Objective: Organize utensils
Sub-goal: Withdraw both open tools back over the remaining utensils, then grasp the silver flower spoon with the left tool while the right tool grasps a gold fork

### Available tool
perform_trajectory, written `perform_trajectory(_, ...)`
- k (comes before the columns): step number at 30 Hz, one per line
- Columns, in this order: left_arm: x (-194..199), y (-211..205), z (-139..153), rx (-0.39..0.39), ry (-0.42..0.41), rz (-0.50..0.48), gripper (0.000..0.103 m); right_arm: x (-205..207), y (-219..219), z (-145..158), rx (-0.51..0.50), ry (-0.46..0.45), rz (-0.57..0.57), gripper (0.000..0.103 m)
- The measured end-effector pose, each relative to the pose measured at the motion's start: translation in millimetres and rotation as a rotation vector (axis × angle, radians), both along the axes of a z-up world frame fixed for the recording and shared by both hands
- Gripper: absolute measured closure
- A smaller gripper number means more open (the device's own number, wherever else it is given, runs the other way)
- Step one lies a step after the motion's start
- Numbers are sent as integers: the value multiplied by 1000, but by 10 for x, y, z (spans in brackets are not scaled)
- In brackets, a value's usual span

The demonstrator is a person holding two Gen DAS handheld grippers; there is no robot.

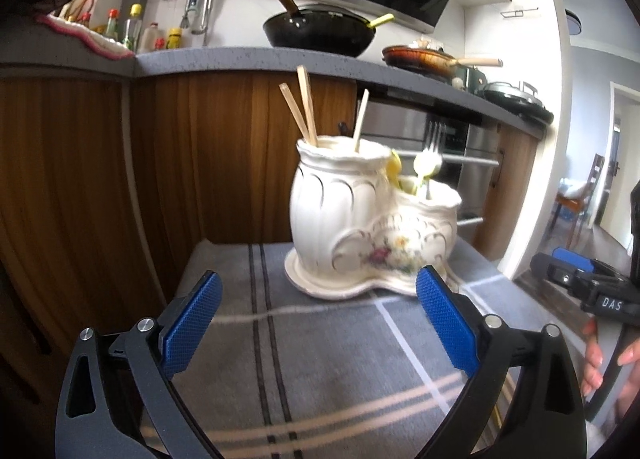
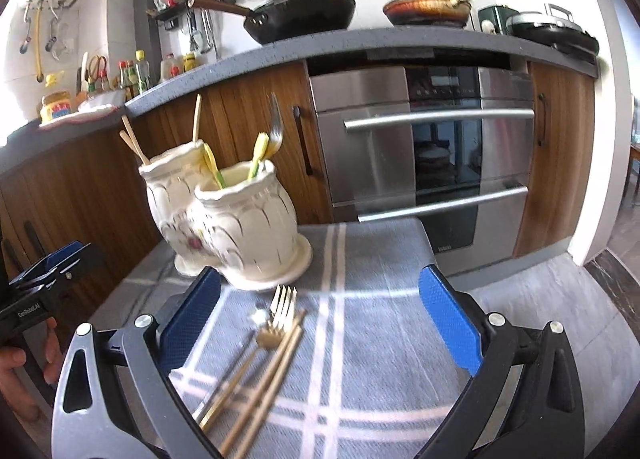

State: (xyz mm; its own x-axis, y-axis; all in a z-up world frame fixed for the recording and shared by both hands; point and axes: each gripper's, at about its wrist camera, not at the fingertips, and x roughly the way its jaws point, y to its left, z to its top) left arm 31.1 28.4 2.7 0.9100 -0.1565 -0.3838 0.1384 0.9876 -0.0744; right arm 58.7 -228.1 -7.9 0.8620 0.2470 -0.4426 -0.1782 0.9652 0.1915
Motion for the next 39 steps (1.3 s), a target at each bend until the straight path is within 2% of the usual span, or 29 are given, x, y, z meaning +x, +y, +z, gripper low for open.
perform_trajectory(10,94,-372,-207,7,171,-120,6,-10,-57,-88,-24,45,-13,5)
perform_trajectory(16,194,-708,-393,102,297,-179,7,24,-72,-102,-27,68,-15,5)
perform_trajectory(21,245,-863,-499,138,350,-213,10,39,-123,-85,-8,72,-22,5)
perform_trajectory(28,347,-1027,-624,187,424,-240,38,45,-209,-74,19,83,-24,5)
perform_trajectory(30,358,-1084,-623,208,424,-244,41,47,-229,-69,26,83,-24,5)
perform_trajectory(32,360,-1131,-616,220,424,-263,48,50,-240,-70,30,86,-23,5)
perform_trajectory(34,354,-1161,-603,231,423,-280,68,54,-244,-79,33,93,-17,5)
perform_trajectory(36,351,-1155,-594,241,422,-289,81,61,-234,-87,36,103,-6,5)
perform_trajectory(39,351,-1078,-590,246,423,-288,96,59,-181,-93,46,121,26,5)
